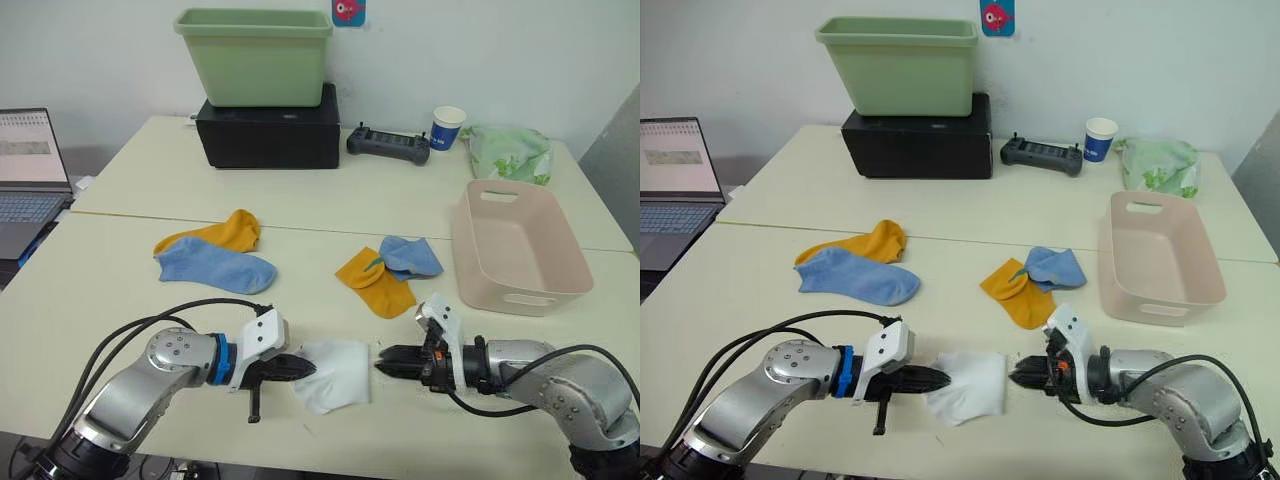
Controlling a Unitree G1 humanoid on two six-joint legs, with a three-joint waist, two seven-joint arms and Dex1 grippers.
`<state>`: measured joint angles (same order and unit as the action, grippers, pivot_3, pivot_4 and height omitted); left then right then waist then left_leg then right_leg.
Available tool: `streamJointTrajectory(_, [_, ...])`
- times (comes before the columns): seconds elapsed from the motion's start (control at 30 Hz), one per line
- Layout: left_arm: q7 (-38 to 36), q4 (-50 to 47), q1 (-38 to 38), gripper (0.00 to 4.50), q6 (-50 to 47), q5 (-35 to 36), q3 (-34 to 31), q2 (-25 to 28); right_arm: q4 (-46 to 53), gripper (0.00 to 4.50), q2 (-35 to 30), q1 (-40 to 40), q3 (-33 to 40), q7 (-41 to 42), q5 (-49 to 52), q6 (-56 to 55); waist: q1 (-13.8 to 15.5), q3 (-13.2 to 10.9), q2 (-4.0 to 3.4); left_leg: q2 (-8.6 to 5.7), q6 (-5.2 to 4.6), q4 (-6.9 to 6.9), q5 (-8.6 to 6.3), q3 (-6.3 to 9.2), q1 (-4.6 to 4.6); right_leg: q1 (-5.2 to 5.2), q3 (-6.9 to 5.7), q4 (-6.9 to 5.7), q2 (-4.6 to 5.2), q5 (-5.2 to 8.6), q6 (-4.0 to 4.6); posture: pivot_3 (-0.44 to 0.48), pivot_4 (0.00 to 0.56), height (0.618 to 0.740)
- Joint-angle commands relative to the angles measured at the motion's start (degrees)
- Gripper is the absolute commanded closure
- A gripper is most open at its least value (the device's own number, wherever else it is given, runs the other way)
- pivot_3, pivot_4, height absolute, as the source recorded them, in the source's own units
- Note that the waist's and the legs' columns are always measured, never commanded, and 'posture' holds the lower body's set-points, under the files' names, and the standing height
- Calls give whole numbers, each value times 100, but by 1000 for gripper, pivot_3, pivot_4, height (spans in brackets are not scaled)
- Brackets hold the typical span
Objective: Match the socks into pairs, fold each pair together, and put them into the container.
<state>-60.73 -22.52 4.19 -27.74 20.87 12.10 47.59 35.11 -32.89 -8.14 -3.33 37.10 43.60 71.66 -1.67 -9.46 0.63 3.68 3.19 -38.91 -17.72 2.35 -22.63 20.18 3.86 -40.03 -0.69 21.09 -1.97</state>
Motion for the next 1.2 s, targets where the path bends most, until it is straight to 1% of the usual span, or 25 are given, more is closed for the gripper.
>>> streamJointTrajectory(0.03, [-13,209,-206,4500,180,-252,40,103,-17,2208,202,-102,112,-242,432,666,-3,1,-1,0,-1,0,0,-1,1,0,1,0,0,0,0,0,150,720])
streamJointTrajectory(0.17, [5,124,-344,4500,208,-231,-11,117,-433,832,774,-276,82,-733,420,1262,-39,9,-2,1,-4,5,-1,-6,13,-1,8,-6,-2,0,0,0,150,720])
streamJointTrajectory(0.23, [15,109,-366,4500,215,-238,-20,113,-567,121,1008,-371,45,-918,358,1395,-46,13,-3,3,-5,10,-1,-9,35,-16,9,-7,-6,0,0,0,150,720])
streamJointTrajectory(0.27, [25,100,-372,4500,209,-236,-26,108,-637,51,1183,-420,86,-940,446,1538,-51,15,-1,4,-5,12,-2,-10,46,-21,10,-7,-8,0,0,0,150,720])
streamJointTrajectory(0.33, [38,90,-377,4500,199,-235,-34,99,-703,51,1416,-491,161,-967,561,1751,-61,18,0,6,-6,16,-2,-13,69,-40,12,-7,-11,0,0,0,150,720])
streamJointTrajectory(0.4, [44,88,-378,4500,195,-236,-41,93,-758,51,1629,-535,210,-1016,599,1918,-72,18,0,5,-6,18,-2,-14,73,-42,12,-7,-11,0,0,0,150,720])
streamJointTrajectory(0.47, [47,83,-363,4500,176,-221,-62,88,-950,51,2052,-608,186,-1161,634,2052,-87,19,0,6,-6,19,-2,-14,73,-41,12,-7,-12,0,0,0,150,720])
streamJointTrajectory(0.67, [57,96,-318,4500,149,-206,-134,84,-1472,51,2872,-925,269,-1456,646,2084,-117,17,-7,8,-5,24,-2,-15,72,-34,12,-7,-14,1,1,0,150,720])
streamJointTrajectory(0.77, [65,90,-342,4500,136,-190,-190,107,-1579,51,3011,-1015,248,-1501,588,2084,-118,16,-9,7,-5,24,-2,-16,68,-28,11,-7,-13,1,1,0,150,720])
streamJointTrajectory(0.87, [68,77,-370,4500,137,-187,-230,127,-1617,51,3005,-1049,249,-1488,580,2084,-120,15,-9,7,-5,24,-2,-18,66,-23,12,-9,-12,1,1,0,150,720])
streamJointTrajectory(0.97, [83,62,-420,4500,122,-166,-294,139,-1603,676,2961,-1056,244,-1463,533,2060,-126,15,-11,8,-5,26,-2,-18,65,-20,13,-9,-13,1,1,0,150,720])
streamJointTrajectory(1.2, [19,-18,-500,4500,97,89,-475,62,-1541,3079,2909,-1025,278,-1457,492,1881,-135,13,-13,8,-5,28,-2,-21,56,-11,15,-9,-12,1,1,0,150,720])
